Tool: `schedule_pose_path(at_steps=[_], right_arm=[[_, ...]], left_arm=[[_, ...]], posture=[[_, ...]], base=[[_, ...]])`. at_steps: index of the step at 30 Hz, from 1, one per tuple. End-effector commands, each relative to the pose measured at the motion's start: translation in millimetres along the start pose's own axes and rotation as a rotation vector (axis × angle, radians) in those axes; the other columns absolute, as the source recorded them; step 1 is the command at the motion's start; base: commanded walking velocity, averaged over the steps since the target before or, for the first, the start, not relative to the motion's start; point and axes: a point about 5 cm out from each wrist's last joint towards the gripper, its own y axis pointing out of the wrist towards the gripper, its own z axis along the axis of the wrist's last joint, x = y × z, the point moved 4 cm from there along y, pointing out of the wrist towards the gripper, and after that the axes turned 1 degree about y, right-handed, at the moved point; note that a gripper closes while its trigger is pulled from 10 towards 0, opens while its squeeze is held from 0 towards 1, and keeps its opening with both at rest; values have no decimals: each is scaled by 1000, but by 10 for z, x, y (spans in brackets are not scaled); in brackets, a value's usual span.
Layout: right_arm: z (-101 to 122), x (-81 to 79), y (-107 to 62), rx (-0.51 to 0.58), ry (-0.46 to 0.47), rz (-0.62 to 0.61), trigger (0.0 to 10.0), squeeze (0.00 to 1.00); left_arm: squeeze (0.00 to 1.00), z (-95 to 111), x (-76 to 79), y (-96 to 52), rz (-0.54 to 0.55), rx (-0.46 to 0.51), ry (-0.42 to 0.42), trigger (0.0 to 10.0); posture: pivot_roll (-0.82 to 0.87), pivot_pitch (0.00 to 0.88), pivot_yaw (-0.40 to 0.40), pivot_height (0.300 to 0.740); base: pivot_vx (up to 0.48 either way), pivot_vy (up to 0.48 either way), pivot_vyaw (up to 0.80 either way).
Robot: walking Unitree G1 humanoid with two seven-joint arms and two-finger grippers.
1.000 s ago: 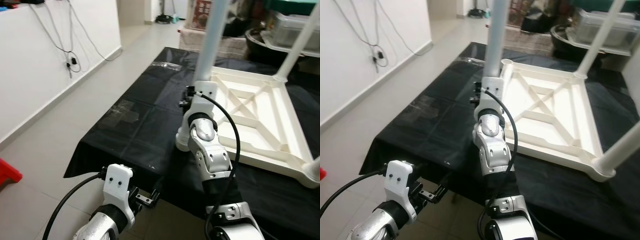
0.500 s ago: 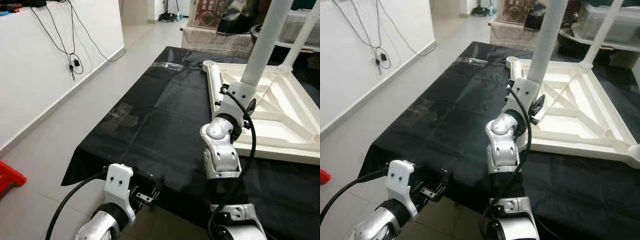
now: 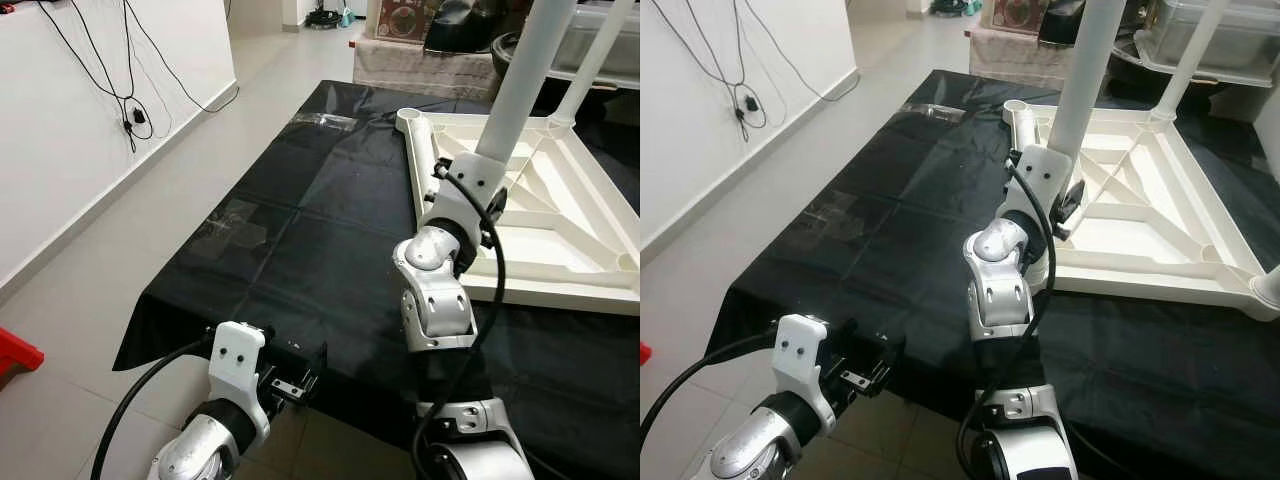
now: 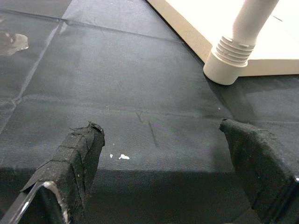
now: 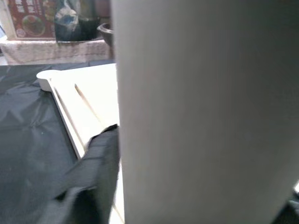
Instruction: Building children table
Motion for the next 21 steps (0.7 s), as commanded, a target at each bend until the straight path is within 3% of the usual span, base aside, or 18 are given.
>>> schedule_pose_path(at_steps=[1,11,12,21], right_arm=[[-414,-243,-401,-201,56,85,10000,1000],[-377,-236,-383,-178,65,97,10000,1000],[-367,-224,-374,-169,63,103,10000,0],[-400,-149,-329,-172,49,145,10000,0]], left_arm=[[0,-35,-14,-3,2,-10,5,10000],[0,-53,-13,4,-1,-10,5,10000],[0,-57,-13,7,-2,-10,4,10000],[0,-79,-20,28,-5,-11,5,10000]], posture=[[210,96,-12,740],[206,84,-15,740],[204,80,-14,740],[195,60,-19,740]], base=[[0,0,0],[0,0,0],[0,0,0],[0,0,0]])
